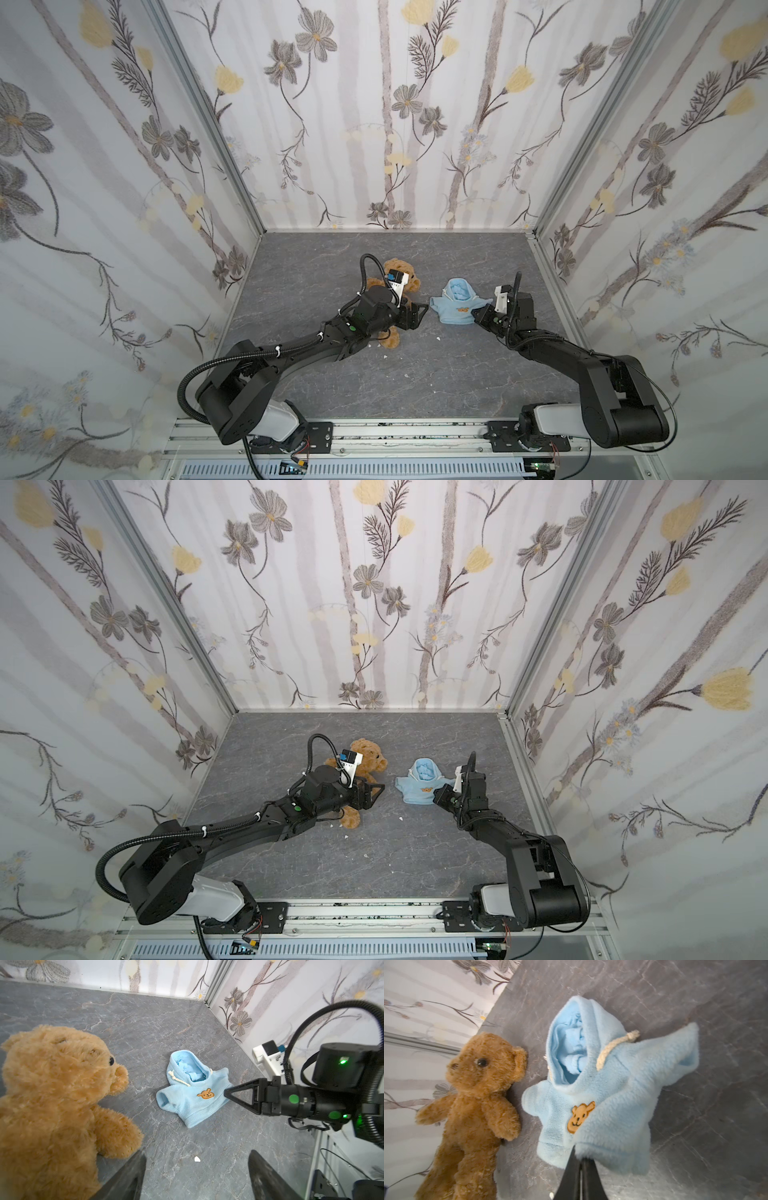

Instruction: Dress the teddy bear

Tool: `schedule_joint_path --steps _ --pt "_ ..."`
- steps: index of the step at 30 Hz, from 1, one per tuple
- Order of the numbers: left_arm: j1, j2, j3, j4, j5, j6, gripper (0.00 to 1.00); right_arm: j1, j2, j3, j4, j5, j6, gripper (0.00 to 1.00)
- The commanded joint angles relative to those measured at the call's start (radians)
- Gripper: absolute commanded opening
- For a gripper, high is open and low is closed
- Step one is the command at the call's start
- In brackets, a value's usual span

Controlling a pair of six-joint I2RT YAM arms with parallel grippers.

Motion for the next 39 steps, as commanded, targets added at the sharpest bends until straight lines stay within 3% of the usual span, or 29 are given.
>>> schedule_joint_path --steps 1,6,16,21,25,30,34,39 --pt "-0.046 0.055 0.044 0.101 -0.023 0.243 0.77 0.003 -0.036 0.013 0.078 -0.094 0.010 0.00" --pt "-0.104 0.202 0.150 0.114 0.015 0.553 0.77 0.002 -0.068 0.007 0.104 -0.211 0.052 0.00" --pt "-0.123 0.452 0.329 0.112 0.029 0.735 0.71 0.001 -0.107 -0.009 0.149 -0.283 0.143 0.00" --pt "-0.126 0.500 0.368 0.112 0.029 0.734 0.66 0.001 -0.104 -0.023 0.186 -0.291 0.190 0.00" --pt "-0.126 0.539 0.393 0.112 0.010 0.733 0.45 0.001 -0.098 -0.034 0.220 -0.296 0.220 0.00" --pt "-0.126 0.571 0.421 0.112 -0.026 0.716 0.36 0.002 -0.088 -0.041 0.245 -0.303 0.241 0.00" --pt "-0.126 0.578 0.437 0.112 -0.028 0.691 0.22 0.003 -0.079 -0.046 0.249 -0.298 0.243 0.00" --pt "-0.127 0.582 0.449 0.114 -0.022 0.668 0.21 0.003 -0.068 -0.048 0.257 -0.298 0.243 0.00"
